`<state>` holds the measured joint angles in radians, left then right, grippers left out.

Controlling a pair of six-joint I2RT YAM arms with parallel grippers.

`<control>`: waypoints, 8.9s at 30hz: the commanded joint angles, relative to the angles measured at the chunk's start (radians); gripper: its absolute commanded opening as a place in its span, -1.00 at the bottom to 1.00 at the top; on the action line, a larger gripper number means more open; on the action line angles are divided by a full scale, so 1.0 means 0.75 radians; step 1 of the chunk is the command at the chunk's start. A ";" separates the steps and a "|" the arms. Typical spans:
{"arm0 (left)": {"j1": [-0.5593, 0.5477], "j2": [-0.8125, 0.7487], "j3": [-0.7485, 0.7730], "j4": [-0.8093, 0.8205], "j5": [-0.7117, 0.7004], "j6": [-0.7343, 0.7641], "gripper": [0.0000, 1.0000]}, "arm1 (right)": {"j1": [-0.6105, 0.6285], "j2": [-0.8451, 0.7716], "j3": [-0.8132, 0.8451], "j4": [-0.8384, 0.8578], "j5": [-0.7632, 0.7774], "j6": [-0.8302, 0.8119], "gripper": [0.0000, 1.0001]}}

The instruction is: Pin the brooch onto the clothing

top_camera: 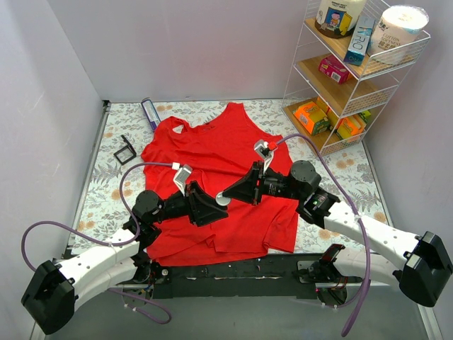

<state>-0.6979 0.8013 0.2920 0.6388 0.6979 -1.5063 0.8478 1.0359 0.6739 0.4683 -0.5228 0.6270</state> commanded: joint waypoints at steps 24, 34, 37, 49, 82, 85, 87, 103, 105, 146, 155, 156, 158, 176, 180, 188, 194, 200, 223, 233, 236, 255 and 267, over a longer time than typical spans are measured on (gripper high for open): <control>-0.004 -0.025 -0.001 -0.035 -0.182 -0.012 -1.00 | 0.015 -0.005 -0.019 0.030 -0.056 0.015 -0.71; -0.004 0.016 0.014 -0.083 -0.239 -0.012 -1.00 | 0.023 -0.044 -0.042 -0.007 -0.047 0.001 -0.49; -0.004 0.014 0.018 -0.079 -0.243 -0.019 -1.00 | 0.023 -0.048 -0.039 -0.027 -0.041 -0.012 -0.48; -0.004 0.018 0.032 -0.089 -0.266 -0.033 -1.00 | 0.035 -0.058 -0.058 -0.058 -0.019 -0.026 -0.54; -0.004 0.052 0.071 -0.099 -0.290 -0.074 -1.00 | 0.064 -0.044 -0.052 -0.211 0.061 -0.126 -0.46; -0.004 0.052 0.069 -0.093 -0.288 -0.078 -1.00 | 0.070 -0.046 -0.052 -0.221 0.079 -0.134 -0.47; -0.004 0.052 0.069 -0.093 -0.282 -0.078 -1.00 | 0.068 -0.046 -0.052 -0.221 0.088 -0.134 -0.48; -0.004 0.089 0.077 -0.164 -0.110 0.094 -1.00 | 0.068 -0.007 0.004 -0.236 0.104 -0.102 -0.46; -0.004 0.099 0.069 -0.162 -0.119 0.074 -1.00 | 0.068 -0.015 -0.005 -0.197 0.080 -0.083 -0.41; -0.004 0.073 0.122 -0.310 0.057 0.309 -1.00 | 0.066 0.079 0.024 -0.227 0.124 0.060 -0.67; -0.004 0.112 0.185 -0.377 0.110 0.364 -1.00 | 0.066 0.175 0.075 -0.354 0.165 0.031 -0.69; -0.004 0.116 0.189 -0.381 0.113 0.366 -1.00 | 0.066 0.181 0.079 -0.377 0.173 0.025 -0.69; -0.004 0.128 0.204 -0.389 0.121 0.366 -1.00 | 0.066 0.192 0.095 -0.401 0.180 0.005 -0.69; 0.153 0.253 0.241 -0.502 0.147 0.313 -1.00 | 0.064 0.081 0.100 -0.485 0.153 -0.063 -0.39; 0.166 0.249 0.253 -0.539 0.155 0.319 -1.00 | 0.044 0.028 0.110 -0.516 0.180 -0.061 -0.28; 0.190 0.249 0.310 -0.690 0.107 0.392 -1.00 | -0.026 -0.113 0.145 -0.602 0.202 -0.091 0.07; 0.198 0.300 0.451 -0.911 -0.057 0.505 -1.00 | -0.079 -0.168 0.230 -0.804 0.332 -0.171 0.17; 0.200 0.465 0.666 -1.107 -0.251 0.642 -1.00 | -0.095 -0.152 0.318 -0.992 0.554 -0.296 0.23; 0.290 1.327 1.343 -1.206 -0.452 0.771 -1.00 | -0.098 0.232 0.257 -1.078 0.678 -0.349 0.10; 0.362 1.249 1.218 -1.142 -0.491 0.781 -1.00 | 0.334 0.528 0.279 -0.901 0.791 -0.180 0.11; 0.366 1.247 1.224 -1.156 -0.509 0.787 -1.00 | 0.430 0.665 0.375 -0.888 0.789 -0.167 0.11; 0.458 1.235 1.239 -1.156 -0.423 0.742 -1.00 | 0.681 1.085 0.631 -1.095 1.026 -0.046 -0.43; 0.462 1.237 1.233 -1.154 -0.444 0.748 -1.00 | 0.796 1.077 0.664 -1.097 0.916 0.068 -0.97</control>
<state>-0.3561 1.7893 1.2053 -0.2390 0.3676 -0.9501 1.4036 1.8259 1.1416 -0.3035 0.2150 0.6315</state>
